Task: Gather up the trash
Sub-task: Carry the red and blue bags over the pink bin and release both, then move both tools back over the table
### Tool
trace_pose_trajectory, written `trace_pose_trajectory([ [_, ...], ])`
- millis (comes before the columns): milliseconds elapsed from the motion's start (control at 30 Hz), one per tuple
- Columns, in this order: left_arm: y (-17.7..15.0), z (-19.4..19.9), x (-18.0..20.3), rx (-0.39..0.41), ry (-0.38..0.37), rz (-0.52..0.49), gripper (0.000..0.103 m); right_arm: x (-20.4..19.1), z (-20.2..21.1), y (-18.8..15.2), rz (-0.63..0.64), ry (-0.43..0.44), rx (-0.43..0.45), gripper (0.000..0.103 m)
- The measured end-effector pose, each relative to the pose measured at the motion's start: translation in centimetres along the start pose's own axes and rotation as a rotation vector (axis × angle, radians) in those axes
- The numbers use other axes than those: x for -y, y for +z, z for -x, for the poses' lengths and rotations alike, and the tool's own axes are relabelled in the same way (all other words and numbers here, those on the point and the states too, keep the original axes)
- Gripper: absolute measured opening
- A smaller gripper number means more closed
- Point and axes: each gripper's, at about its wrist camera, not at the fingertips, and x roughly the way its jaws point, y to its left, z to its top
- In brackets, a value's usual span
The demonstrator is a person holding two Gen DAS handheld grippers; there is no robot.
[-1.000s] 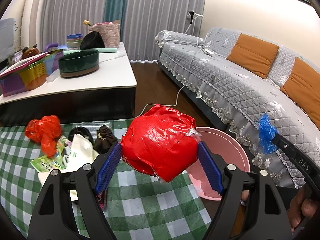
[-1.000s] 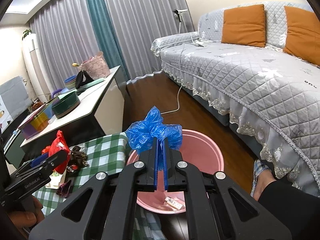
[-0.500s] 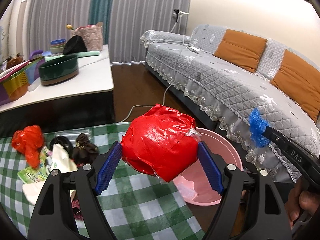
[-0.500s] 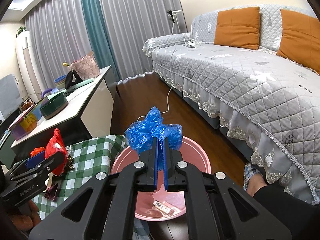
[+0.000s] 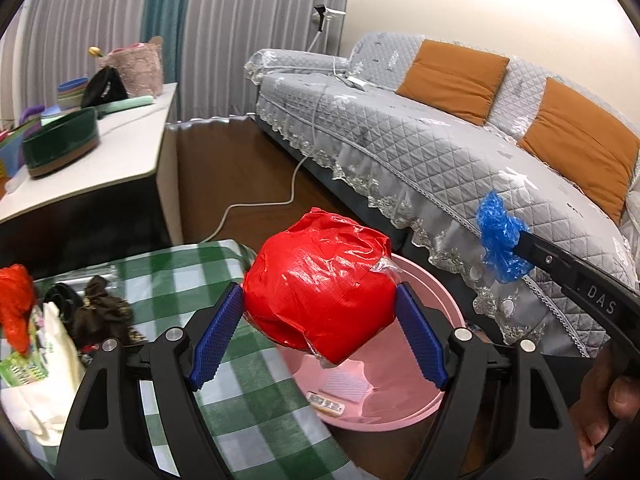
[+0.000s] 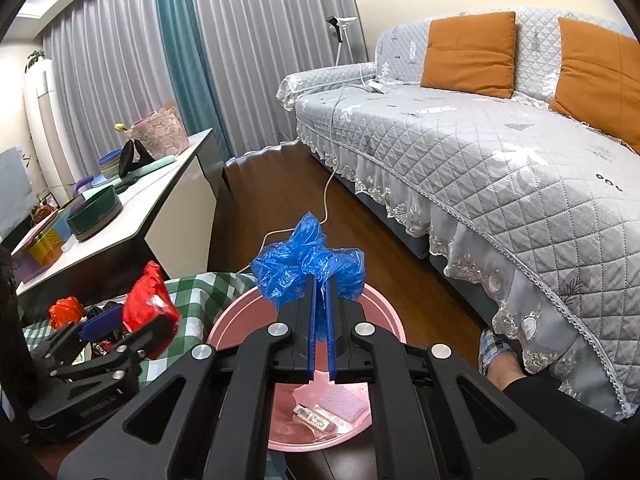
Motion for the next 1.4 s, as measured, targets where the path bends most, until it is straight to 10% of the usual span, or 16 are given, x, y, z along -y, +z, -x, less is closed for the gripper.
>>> trace_pose_trajectory([
  [400,0.1,-2.1,1.2,-0.034,-0.048,-0.046,0.076,-0.4,-1.2,0.2,-0.004,0.012,-0.016,0.008],
  [633,-0.2,-1.6,0.7,-0.049,-0.027,-0.031,0.078,-0.7,-1.1,0.3,-0.017,0.016,-0.022,0.044],
  [1400,-2.4,10.9,-4.1,0.026,0.136,0.051,0.078,-4.9,4.3,-0.3,0.018,0.154,0.017,0.052],
])
